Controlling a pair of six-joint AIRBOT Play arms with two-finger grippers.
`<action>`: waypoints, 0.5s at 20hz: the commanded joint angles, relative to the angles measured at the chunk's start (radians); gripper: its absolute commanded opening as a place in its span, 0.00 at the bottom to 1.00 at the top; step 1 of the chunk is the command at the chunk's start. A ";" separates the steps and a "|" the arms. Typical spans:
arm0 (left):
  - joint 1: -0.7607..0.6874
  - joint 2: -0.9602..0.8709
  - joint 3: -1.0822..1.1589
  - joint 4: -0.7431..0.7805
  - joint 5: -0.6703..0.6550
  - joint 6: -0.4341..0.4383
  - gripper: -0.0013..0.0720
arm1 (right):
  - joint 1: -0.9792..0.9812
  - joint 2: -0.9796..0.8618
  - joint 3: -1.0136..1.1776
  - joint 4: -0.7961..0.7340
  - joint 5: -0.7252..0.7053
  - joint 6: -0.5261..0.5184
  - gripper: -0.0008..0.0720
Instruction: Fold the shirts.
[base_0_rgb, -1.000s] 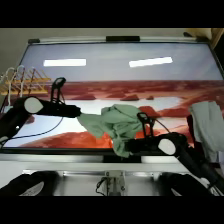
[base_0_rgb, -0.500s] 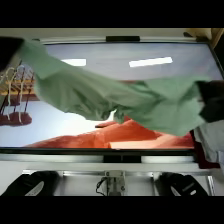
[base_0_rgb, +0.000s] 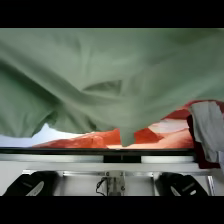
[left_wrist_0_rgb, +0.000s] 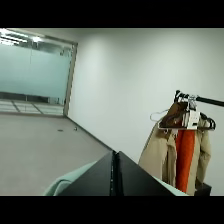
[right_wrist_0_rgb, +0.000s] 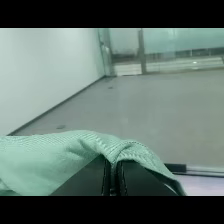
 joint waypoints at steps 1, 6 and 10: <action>0.000 -0.001 0.015 0.129 0.105 -0.007 0.05 | -0.001 -0.041 0.013 -0.039 0.164 -0.003 0.11; 0.000 -0.145 0.015 0.325 -0.148 -0.010 0.06 | -0.001 -0.220 -0.130 -0.103 0.657 -0.005 0.11; 0.011 -0.410 0.015 0.457 -0.367 -0.010 0.06 | -0.001 -0.357 -0.522 -0.116 0.383 0.077 0.11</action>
